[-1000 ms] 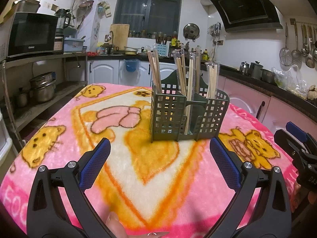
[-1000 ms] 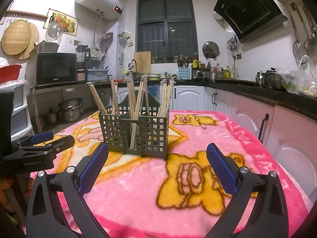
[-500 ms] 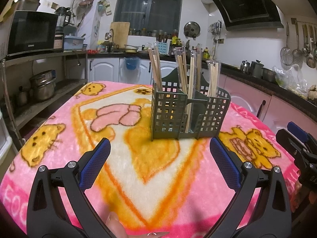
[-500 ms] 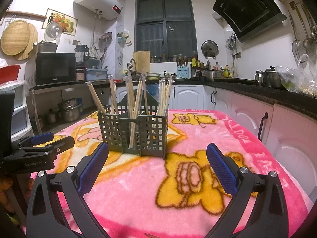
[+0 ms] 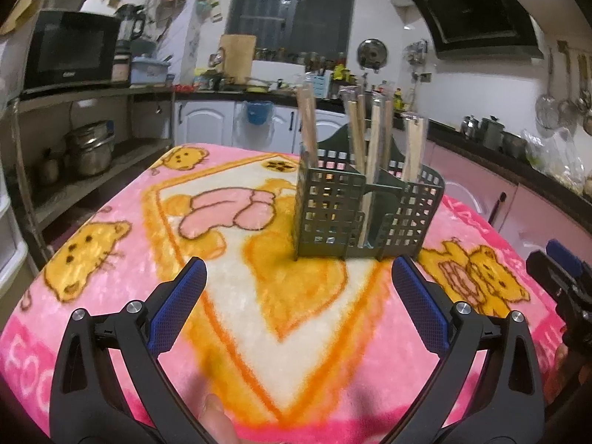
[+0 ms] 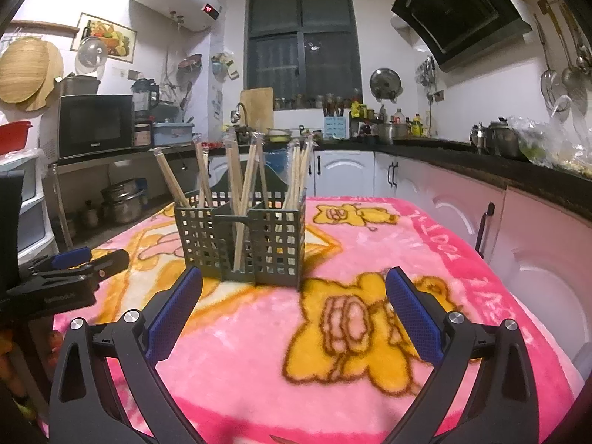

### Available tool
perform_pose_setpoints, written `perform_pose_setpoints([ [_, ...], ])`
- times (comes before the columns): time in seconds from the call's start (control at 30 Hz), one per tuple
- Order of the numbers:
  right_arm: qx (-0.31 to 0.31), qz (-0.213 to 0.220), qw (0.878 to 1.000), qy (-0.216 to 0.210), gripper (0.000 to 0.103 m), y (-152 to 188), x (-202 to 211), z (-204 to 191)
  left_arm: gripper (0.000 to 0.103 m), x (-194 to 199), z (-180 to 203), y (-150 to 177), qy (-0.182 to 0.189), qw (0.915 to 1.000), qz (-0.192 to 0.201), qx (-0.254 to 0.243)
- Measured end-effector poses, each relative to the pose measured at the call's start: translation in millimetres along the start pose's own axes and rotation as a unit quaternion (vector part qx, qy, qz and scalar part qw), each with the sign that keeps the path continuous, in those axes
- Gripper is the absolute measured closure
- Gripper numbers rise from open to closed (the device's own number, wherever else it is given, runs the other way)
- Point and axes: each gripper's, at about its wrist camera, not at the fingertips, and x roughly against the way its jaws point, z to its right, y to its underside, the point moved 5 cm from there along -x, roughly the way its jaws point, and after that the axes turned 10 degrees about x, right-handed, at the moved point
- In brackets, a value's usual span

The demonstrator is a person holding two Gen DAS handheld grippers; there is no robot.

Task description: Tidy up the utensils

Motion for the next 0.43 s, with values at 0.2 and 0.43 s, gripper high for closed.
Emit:
perform_pose_setpoints([
  [0.2,-0.032,-0.07,0.996,0.041,0.007,-2.2,-21.4,49.3,0.011,0.8,-22.8,-25.9,-0.016,0.9994,-0.031,0.005],
  [0.43,-0.035,-0.27,0.956,0.108,0.007,28.0,-100.8,145.8,0.011,-84.2,-108.5,-45.0,-0.158,0.9767,-0.144,0.021],
])
